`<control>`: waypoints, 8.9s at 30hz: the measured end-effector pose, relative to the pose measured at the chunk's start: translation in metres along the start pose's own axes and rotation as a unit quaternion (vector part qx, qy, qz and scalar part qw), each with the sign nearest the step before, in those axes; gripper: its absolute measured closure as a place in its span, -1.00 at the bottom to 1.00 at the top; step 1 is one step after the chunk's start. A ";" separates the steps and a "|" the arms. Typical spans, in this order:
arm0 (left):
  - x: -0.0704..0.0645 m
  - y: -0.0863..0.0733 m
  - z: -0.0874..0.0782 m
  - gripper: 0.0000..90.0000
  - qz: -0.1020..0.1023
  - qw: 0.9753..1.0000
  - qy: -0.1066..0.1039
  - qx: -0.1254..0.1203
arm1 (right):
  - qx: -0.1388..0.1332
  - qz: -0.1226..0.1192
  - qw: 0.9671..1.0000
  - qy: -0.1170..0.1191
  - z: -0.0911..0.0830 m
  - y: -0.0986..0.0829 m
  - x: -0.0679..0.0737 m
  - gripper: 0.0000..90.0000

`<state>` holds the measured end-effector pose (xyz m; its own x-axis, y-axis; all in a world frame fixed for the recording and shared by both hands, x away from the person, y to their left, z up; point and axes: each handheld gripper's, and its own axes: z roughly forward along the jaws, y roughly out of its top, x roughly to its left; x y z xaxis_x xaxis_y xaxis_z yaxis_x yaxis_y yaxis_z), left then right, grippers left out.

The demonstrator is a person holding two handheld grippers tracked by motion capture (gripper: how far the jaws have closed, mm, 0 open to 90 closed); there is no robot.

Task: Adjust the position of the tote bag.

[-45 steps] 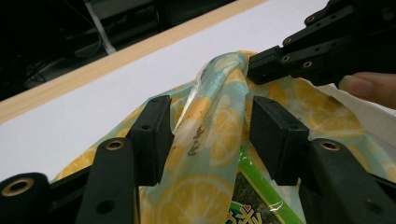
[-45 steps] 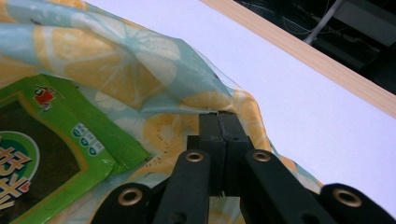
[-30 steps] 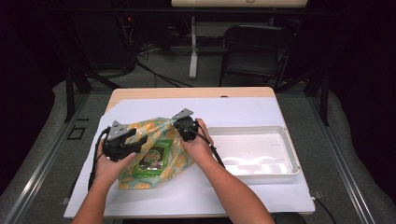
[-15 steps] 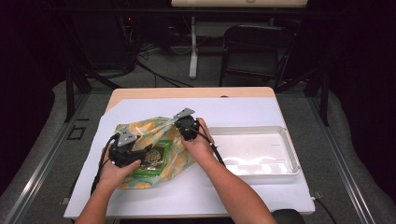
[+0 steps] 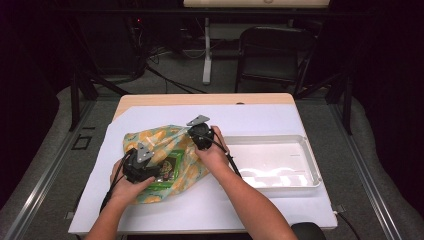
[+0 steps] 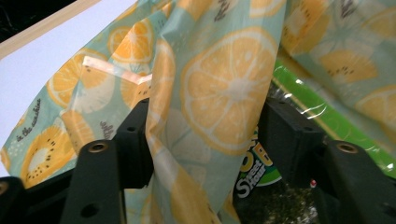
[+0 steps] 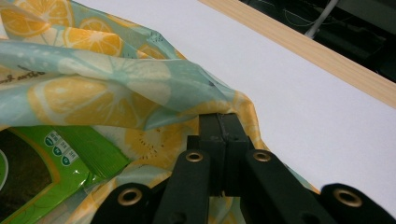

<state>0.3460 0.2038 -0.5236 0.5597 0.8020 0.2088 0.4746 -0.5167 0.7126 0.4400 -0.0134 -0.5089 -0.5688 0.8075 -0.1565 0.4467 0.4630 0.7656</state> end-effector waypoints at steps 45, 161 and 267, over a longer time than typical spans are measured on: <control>0.078 0.000 0.039 0.98 -0.132 0.990 0.041 0.010 | 0.036 -0.027 0.999 -0.018 0.014 -0.004 0.014 1.00; 0.059 0.016 0.006 1.00 -0.111 0.994 -0.009 -0.021 | 0.120 0.060 0.990 0.038 0.045 -0.013 0.005 0.98; 0.069 -0.010 0.052 0.99 -0.130 0.988 0.009 0.083 | 0.098 -0.010 0.987 0.124 -0.021 -0.049 0.043 0.76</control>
<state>0.4155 0.2489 -0.5513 0.3934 0.9182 0.0467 0.7062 -0.3343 0.6241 0.3792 -0.0095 -0.5403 -0.7188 0.6952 0.0057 0.5455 0.5590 0.6245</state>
